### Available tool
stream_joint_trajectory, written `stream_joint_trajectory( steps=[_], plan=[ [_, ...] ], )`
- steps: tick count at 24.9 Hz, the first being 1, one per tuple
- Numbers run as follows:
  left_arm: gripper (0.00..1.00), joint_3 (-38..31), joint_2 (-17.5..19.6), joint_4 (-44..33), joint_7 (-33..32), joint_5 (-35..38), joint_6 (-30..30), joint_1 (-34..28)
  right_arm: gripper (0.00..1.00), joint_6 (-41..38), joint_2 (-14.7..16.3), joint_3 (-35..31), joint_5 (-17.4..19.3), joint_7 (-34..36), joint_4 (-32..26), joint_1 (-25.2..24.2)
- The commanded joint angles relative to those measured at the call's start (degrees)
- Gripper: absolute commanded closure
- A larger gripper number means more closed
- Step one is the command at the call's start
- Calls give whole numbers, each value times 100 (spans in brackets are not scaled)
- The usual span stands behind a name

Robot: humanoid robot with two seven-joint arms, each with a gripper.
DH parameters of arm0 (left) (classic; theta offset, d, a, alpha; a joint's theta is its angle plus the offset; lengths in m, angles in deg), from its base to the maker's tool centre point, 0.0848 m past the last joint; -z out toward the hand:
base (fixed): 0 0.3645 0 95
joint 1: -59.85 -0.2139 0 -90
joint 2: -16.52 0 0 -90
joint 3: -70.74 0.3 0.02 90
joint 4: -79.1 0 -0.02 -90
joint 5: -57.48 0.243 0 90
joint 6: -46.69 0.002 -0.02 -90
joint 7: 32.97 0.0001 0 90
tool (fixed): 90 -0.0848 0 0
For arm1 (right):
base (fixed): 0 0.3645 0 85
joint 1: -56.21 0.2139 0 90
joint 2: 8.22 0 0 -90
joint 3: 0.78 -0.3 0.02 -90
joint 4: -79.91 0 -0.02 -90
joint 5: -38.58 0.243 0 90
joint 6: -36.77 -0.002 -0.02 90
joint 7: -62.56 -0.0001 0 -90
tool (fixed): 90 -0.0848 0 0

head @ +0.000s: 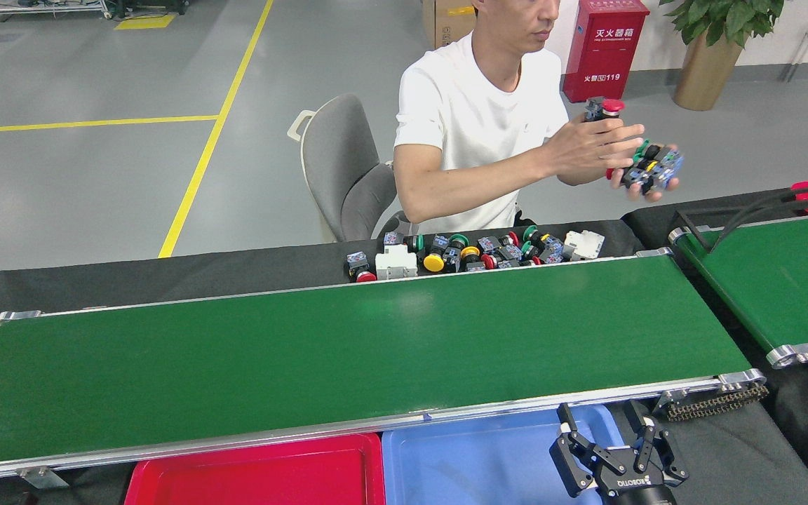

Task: Pick switch part from conveyor to tray

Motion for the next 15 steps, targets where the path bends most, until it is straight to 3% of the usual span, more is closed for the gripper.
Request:
stream_joint_trajectory(
  steps=[1,15],
  plan=[
    [0,-34,60,-44,48,-31,19,2,2,-159,41,-15,-7,48,-75,-34],
    [0,-51,69,-26,48,-31,19,28,2,-273,102,-24,-7,75,-75,-26]
  ],
)
